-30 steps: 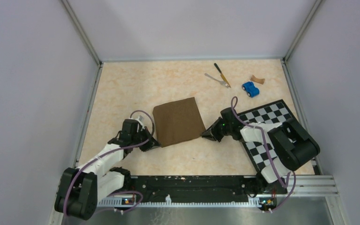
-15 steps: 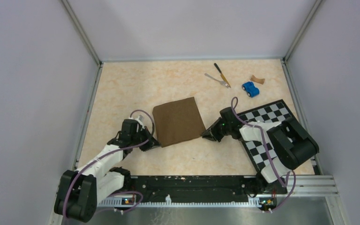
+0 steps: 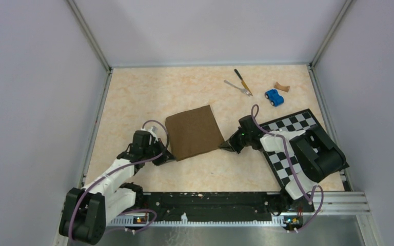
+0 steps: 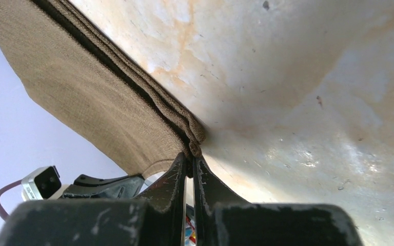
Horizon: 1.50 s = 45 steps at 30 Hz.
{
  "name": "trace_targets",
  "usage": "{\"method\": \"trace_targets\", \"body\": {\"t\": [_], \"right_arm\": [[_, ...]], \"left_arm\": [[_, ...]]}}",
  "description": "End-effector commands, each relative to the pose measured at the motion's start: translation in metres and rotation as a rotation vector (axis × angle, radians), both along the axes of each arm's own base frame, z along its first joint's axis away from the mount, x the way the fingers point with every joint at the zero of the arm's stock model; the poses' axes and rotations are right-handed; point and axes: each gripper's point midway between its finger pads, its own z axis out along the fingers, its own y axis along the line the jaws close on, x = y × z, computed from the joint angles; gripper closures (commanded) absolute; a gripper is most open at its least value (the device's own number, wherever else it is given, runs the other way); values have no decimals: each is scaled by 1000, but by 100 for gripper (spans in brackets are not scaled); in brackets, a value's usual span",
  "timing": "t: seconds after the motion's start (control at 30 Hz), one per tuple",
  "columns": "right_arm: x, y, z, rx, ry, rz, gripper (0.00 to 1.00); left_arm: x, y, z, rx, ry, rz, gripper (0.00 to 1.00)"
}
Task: Fold the napkin into a case and place the utensils inside
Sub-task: Smooth out the square-folded napkin at the center of the board.
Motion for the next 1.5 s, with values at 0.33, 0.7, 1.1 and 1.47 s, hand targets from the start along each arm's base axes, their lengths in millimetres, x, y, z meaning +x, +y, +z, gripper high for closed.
{"method": "trace_targets", "body": {"t": [0.33,0.7,1.1,1.47], "right_arm": [[5,5,38,17,-32,13,100],[13,9,46,43,-98,77,95],[13,7,48,25,-160,122,69],[14,8,20,33,-155,141,67]], "left_arm": [[14,-6,34,-27,-88,-23,100],[15,-11,46,-58,-99,-33,100],[14,-9,45,-51,-101,-25,100],[12,-9,44,-55,-98,-25,100]]}}
